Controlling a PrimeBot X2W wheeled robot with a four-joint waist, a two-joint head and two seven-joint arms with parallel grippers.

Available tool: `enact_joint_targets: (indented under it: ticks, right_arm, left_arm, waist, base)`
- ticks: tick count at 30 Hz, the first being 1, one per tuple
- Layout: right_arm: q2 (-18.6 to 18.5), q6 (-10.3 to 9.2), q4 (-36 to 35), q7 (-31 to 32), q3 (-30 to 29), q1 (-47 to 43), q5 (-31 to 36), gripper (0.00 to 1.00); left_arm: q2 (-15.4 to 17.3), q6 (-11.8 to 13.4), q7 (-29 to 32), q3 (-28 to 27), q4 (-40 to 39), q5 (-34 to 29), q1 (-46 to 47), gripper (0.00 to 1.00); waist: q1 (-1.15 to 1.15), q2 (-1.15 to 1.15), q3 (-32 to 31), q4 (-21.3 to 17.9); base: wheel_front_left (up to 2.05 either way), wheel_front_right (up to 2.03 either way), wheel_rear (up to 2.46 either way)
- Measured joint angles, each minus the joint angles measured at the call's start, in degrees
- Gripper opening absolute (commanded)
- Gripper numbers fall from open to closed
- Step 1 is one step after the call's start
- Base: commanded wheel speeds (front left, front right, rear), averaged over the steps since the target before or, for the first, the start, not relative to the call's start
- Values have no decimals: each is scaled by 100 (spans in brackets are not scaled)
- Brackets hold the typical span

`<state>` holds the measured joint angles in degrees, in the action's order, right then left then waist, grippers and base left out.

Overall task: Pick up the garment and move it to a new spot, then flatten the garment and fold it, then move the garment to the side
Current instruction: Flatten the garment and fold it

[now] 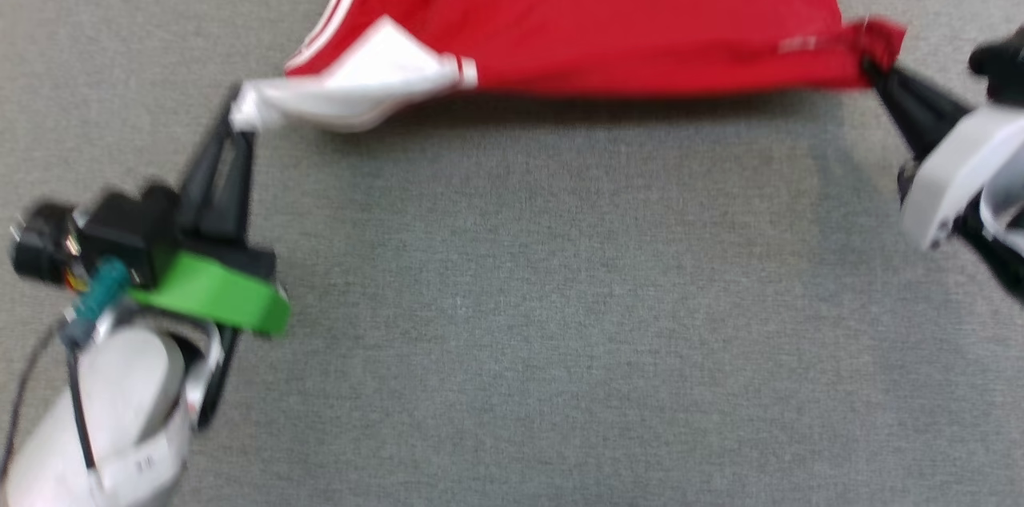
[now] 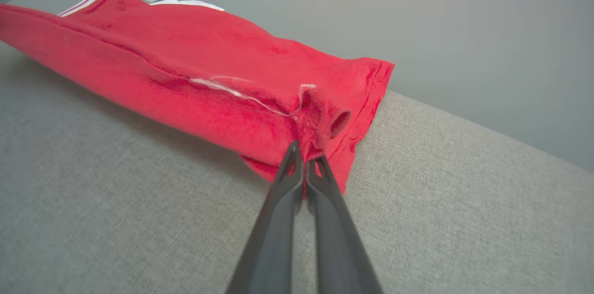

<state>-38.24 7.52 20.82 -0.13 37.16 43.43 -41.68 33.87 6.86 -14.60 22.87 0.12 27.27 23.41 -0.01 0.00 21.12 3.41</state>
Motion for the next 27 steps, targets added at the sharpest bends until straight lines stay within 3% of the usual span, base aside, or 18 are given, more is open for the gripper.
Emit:
enact_joint_targets:
  ticks: [10,20,27]
  right_arm:
    - [-180,1,-235,12,-348,-2096,-142,0]
    - [-137,1,-571,94,-939,-3855,-143,0]
    - [94,1,-802,223,-1406,-4908,-12,0]
  left_arm:
    - [-123,375,111,355,-263,416,-1992,0]
    - [-229,358,359,658,-94,992,-3170,0]
    - [-248,142,542,911,207,1216,-3646,0]
  waist:
    - [0,0,-837,107]
    - [0,0,-1441,165]
    - [0,0,-1675,151]
  base:
    - [0,0,0]
    - [0,0,0]
    - [0,0,0]
